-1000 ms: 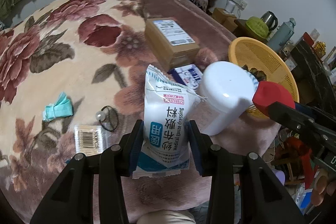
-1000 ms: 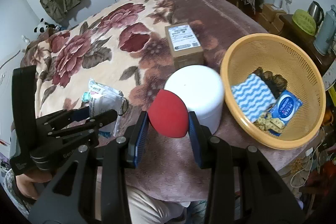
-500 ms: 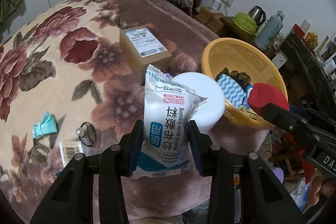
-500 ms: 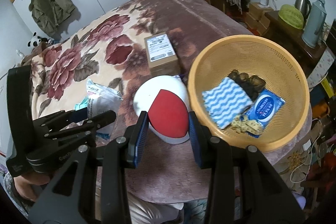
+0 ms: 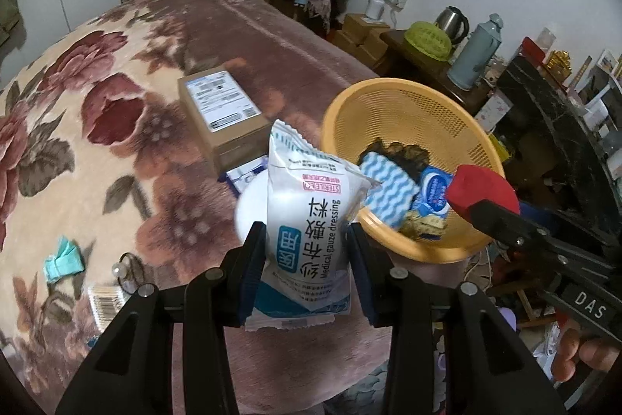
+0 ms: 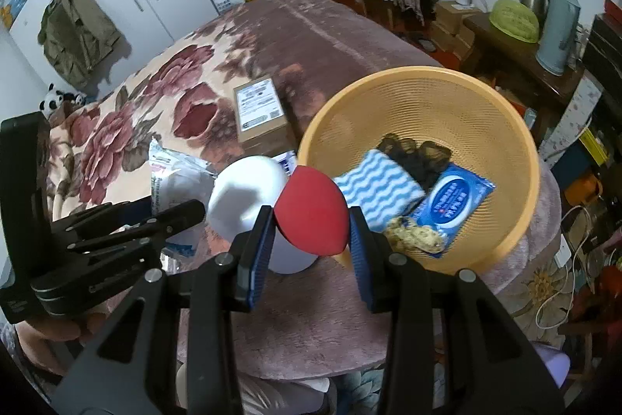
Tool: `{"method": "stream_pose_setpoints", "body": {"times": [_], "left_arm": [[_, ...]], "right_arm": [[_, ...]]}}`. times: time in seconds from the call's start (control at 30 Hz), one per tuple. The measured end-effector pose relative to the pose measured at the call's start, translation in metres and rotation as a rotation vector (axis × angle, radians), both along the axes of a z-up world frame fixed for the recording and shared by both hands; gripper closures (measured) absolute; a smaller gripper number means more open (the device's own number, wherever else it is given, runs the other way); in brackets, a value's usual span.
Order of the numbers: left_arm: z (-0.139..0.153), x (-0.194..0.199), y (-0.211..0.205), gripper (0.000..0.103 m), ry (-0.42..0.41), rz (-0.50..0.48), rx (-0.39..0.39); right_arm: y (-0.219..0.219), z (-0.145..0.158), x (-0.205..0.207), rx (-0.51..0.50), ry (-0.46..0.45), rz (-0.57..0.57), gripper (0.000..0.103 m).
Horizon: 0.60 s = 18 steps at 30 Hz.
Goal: Organize soft objects
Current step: 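Carry the gauze pack and red sponge with both tools over the orange basket, then open both tools to drop the gauze pack and sponge into the basket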
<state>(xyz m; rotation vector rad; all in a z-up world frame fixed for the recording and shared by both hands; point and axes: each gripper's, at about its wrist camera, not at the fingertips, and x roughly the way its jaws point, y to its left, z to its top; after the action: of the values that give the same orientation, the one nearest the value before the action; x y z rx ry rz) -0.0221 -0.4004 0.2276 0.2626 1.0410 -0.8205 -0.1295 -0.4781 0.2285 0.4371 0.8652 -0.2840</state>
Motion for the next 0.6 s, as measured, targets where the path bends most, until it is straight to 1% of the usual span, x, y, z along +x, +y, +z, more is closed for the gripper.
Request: {"method": "stream_pose_setpoints", "body": {"times": [0.3,0.6], "left_arm": [[0.008,-0.01,-0.037,0.06,0.02,-0.054,-0.031],[0.008,-0.02,-0.071,0.06,0.039,-0.104,-0.049]], "right_arm": [[-0.026,0.0,-0.014,0.003,0.0,-0.058,0.065],[-0.048,-0.003,-0.025,0.004,0.009,-0.107,0.065]]}}
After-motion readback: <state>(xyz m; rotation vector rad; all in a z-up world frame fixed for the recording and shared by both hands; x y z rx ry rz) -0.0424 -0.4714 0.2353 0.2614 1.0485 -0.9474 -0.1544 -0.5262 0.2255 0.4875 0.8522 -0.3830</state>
